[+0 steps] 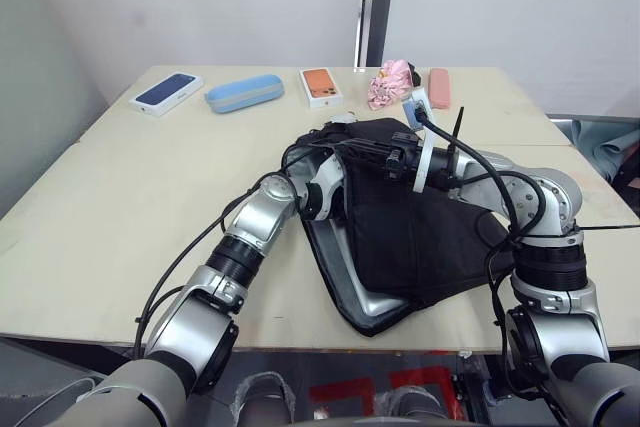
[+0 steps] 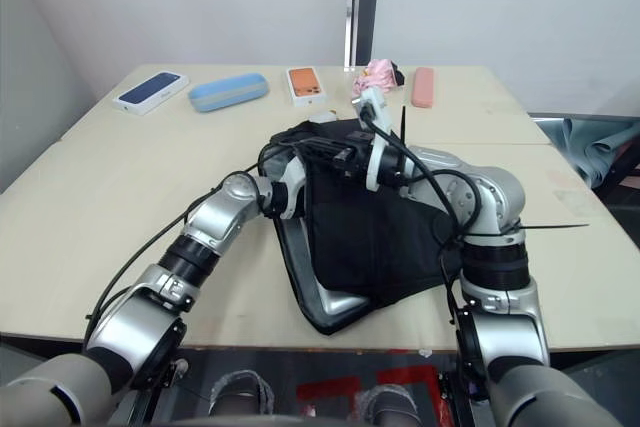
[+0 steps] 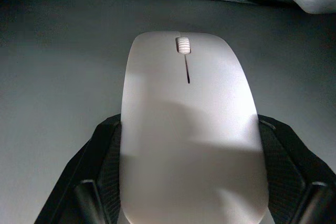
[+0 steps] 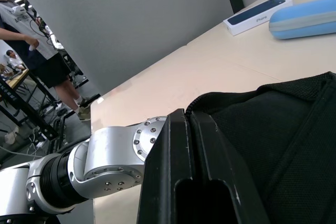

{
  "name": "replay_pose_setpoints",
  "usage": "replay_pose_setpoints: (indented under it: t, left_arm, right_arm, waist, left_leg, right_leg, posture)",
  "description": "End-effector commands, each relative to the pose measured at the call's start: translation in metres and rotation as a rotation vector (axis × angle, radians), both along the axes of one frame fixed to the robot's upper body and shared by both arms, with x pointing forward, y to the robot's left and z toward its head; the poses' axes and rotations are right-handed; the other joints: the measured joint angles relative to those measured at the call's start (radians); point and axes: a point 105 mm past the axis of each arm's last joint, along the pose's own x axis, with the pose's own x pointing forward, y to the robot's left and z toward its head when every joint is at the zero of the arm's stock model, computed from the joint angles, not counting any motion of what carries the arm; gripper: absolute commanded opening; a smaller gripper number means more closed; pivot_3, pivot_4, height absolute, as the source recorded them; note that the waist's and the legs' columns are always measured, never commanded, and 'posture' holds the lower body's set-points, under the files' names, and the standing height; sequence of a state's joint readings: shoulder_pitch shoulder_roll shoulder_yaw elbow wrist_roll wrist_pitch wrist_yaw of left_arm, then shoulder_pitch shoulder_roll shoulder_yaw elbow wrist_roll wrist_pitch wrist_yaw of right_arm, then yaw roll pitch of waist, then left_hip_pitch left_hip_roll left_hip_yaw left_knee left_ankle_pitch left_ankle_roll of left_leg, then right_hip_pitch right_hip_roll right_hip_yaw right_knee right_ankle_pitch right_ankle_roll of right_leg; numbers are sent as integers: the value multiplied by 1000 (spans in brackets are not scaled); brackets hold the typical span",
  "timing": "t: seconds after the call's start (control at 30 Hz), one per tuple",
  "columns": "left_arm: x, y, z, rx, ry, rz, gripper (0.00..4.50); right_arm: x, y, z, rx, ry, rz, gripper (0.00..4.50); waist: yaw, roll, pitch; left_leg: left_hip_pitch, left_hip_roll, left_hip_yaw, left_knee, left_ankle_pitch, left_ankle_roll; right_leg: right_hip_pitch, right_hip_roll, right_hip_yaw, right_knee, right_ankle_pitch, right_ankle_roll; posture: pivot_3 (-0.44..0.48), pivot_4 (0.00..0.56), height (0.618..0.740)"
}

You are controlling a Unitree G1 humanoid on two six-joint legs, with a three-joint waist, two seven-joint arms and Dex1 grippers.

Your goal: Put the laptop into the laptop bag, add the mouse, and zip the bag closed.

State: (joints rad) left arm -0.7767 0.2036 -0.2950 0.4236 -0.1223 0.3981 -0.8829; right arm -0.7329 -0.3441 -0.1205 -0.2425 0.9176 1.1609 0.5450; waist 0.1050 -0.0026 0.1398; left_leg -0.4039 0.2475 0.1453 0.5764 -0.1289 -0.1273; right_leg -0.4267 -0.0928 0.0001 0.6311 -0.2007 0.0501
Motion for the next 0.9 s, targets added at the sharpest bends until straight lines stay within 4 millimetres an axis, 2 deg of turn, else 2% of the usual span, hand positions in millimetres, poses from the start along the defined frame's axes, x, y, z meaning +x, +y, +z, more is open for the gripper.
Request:
replay_pose_setpoints:
  t: [0.03, 0.1, 0.13, 0.53, 0.73, 0.9]
  left_arm:
    - [0, 2, -3, 6, -2, -3, 3326]
    - [0, 3, -1, -8, -7, 1, 4233]
    - [1, 5, 0, -13, -7, 6, 4456]
    - [-1, 17, 4, -53, -21, 28, 4456]
    - [-13, 29, 14, -188, -45, 58, 4456]
    - [-30, 51, 24, -257, -39, 68, 4456]
  right_arm:
    - [-10, 2, 33, 75, -136, 42, 1]
    - [-10, 2, 33, 75, -135, 42, 0]
    - [-10, 2, 33, 75, -135, 42, 0]
    - [-9, 2, 33, 72, -134, 45, 0]
    - [-7, 2, 27, 48, -134, 40, 0]
    - [-4, 1, 19, 19, -130, 29, 0]
  waist:
    - [0, 0, 0]
    - [0, 0, 0]
    - [0, 0, 0]
    - [-3, 0, 0]
    - [-3, 0, 0]
    - [-5, 1, 1]
  left_leg:
    - [0, 0, 0, 0, 0, 0]
    - [0, 0, 0, 0, 0, 0]
    - [0, 0, 0, 0, 0, 0]
    - [0, 0, 0, -1, 0, 0]
    - [-1, 0, 0, -2, 0, 0]
    - [-1, 0, 0, -3, -1, 0]
  right_leg:
    - [0, 0, 0, 0, 0, 0]
    - [0, 0, 0, 0, 0, 0]
    - [0, 0, 0, 0, 0, 0]
    - [0, 0, 0, -1, 0, 0]
    - [0, 0, -1, -3, 0, 0]
    - [-1, 0, -1, -4, 0, 0]
  posture:
    - [0, 150, 740]
    - [0, 150, 740]
    - [0, 150, 740]
    - [0, 150, 740]
    - [0, 150, 740]
    - [0, 150, 740]
